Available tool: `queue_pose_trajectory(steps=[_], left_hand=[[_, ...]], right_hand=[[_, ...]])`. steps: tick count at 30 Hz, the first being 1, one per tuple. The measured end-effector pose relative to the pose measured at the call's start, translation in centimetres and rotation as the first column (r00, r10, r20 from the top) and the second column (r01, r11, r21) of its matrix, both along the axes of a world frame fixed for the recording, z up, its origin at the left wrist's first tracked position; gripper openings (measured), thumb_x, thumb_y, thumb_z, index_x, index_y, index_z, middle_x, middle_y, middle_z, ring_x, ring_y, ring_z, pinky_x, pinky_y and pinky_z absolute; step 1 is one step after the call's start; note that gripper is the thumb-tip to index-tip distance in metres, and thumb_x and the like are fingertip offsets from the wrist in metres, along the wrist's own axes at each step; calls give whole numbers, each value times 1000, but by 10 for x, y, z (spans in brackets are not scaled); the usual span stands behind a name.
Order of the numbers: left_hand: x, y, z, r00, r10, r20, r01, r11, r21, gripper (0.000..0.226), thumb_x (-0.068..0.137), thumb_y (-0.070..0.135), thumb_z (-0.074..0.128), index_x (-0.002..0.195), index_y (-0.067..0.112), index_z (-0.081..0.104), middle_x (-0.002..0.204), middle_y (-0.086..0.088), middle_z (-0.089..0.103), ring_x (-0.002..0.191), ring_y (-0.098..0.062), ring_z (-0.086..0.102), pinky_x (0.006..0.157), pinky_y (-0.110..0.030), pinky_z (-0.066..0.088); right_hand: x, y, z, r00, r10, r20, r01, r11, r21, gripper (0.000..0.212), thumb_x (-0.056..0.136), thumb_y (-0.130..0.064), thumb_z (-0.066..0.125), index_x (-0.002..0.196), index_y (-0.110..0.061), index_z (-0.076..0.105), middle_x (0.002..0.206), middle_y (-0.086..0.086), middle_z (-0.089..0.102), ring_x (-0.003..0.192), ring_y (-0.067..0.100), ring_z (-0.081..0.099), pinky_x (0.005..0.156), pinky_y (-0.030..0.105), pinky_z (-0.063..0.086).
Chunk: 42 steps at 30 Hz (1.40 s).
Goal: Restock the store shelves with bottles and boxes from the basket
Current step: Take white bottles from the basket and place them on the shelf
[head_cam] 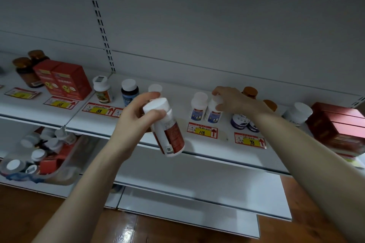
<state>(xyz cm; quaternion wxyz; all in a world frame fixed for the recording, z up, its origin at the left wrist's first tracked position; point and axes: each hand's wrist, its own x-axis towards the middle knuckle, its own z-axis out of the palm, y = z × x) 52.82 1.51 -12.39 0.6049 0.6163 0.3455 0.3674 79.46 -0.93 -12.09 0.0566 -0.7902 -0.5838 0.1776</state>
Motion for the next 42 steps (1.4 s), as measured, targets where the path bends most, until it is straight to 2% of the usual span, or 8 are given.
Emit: queue_pose_trajectory(steps=[4,7,14,22,29,33,37,42], left_hand=[[-1,3,6,982,-49,184,89,972,-218,69,51,35,67,111,4,56,94,-15,61,82,-27,58,69,-37,45],[5,2,6,925,-164,341,277,909,-313,56,54,31,71,105,9,65,101,-21,61,91,-30,59,80,-42,45],[50,-29,13,738,-339,583,637,635,-437,37,63,37,70,87,9,76,85,-15,71,75,-22,69,67,-30,58],[98,-78,11,711,-427,559,691,571,-443,39,88,35,45,83,8,72,77,-13,71,68,-22,70,63,-32,57],[128,-99,-3,777,-614,138,625,778,-56,43,76,63,57,108,34,59,107,-2,66,100,-19,64,83,-35,53],[154,-121,-15,758,-646,-83,650,740,173,54,54,55,71,103,45,49,106,11,60,96,-7,61,81,-21,52],[193,-147,-23,710,-703,-40,701,700,139,52,59,54,68,107,45,51,109,10,62,101,-10,62,86,-26,52],[234,-170,-58,901,-341,-267,424,569,705,46,86,41,55,124,15,54,114,4,62,102,-9,56,83,-21,43]], right_hand=[[-9,-14,20,996,-59,-64,74,960,268,46,91,-16,55,135,-10,41,139,11,43,125,22,44,99,28,34],[-32,-36,52,951,-32,-307,204,813,545,20,89,-17,58,109,-15,61,107,1,63,98,14,61,86,24,47],[-79,-95,97,866,112,-488,133,888,440,19,85,-33,60,104,-31,61,97,-16,65,88,-6,62,74,15,52],[-67,-146,87,858,-67,-509,305,864,401,13,85,-34,60,91,-26,67,82,-15,67,71,-10,60,61,7,47],[-17,-182,76,881,-247,-402,428,778,460,20,76,-50,65,76,-30,69,76,-11,70,71,1,63,63,22,52],[18,-207,76,894,-305,-329,427,804,415,25,73,-54,64,76,-30,67,71,-8,65,63,-4,60,52,11,45],[58,-235,87,895,-317,-315,401,879,256,39,64,-55,67,87,-23,72,83,-3,71,79,14,67,69,30,56],[98,-243,85,935,-326,-138,353,893,278,31,72,-43,71,92,-19,73,89,-1,71,85,14,65,79,34,52]])
